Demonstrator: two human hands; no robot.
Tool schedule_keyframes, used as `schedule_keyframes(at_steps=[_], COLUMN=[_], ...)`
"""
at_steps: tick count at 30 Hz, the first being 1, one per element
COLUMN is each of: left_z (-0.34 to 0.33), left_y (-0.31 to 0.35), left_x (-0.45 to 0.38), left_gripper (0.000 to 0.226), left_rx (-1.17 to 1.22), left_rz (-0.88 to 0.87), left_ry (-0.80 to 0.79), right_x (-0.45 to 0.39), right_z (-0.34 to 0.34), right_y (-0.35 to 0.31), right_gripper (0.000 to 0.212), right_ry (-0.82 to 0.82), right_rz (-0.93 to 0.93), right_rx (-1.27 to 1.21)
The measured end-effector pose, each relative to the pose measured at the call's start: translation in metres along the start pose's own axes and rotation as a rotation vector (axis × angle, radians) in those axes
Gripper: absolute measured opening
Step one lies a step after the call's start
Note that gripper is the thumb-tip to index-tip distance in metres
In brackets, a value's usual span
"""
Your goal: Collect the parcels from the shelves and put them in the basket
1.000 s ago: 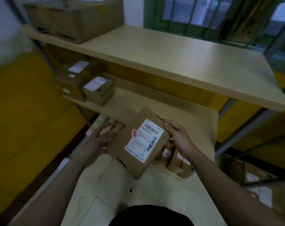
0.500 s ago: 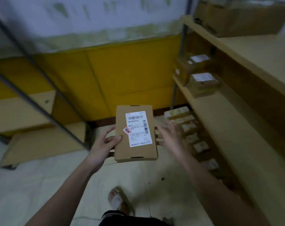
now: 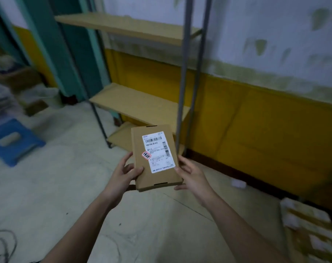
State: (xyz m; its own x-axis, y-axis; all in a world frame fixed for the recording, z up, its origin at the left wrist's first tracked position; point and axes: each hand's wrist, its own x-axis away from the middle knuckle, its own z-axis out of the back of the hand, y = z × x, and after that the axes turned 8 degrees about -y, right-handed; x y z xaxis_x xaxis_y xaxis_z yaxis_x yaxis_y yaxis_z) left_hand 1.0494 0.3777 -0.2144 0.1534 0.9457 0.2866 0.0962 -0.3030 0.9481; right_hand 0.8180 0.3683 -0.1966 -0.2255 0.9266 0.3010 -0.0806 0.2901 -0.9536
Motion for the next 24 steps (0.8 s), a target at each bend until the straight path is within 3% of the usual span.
schedule_keyframes(at_steps=[7,24], left_z=[0.188,0.445], left_y=[0.041,0.156], left_x=[0.016,-0.173], left_gripper=[0.089,0.066], left_rx=[0.015,0.162], left_rz=[0.056,-0.050], left_ry=[0.117,0.680], right_x=[-0.119,-0.482], right_z=[-0.170,-0.375], right_y=[-0.046,-0.172], right_gripper=[0.054,0.039], right_ry=[-0.232,-0.638], right_rz=[0.016,-0.001], right_rx=[0.043,0.040])
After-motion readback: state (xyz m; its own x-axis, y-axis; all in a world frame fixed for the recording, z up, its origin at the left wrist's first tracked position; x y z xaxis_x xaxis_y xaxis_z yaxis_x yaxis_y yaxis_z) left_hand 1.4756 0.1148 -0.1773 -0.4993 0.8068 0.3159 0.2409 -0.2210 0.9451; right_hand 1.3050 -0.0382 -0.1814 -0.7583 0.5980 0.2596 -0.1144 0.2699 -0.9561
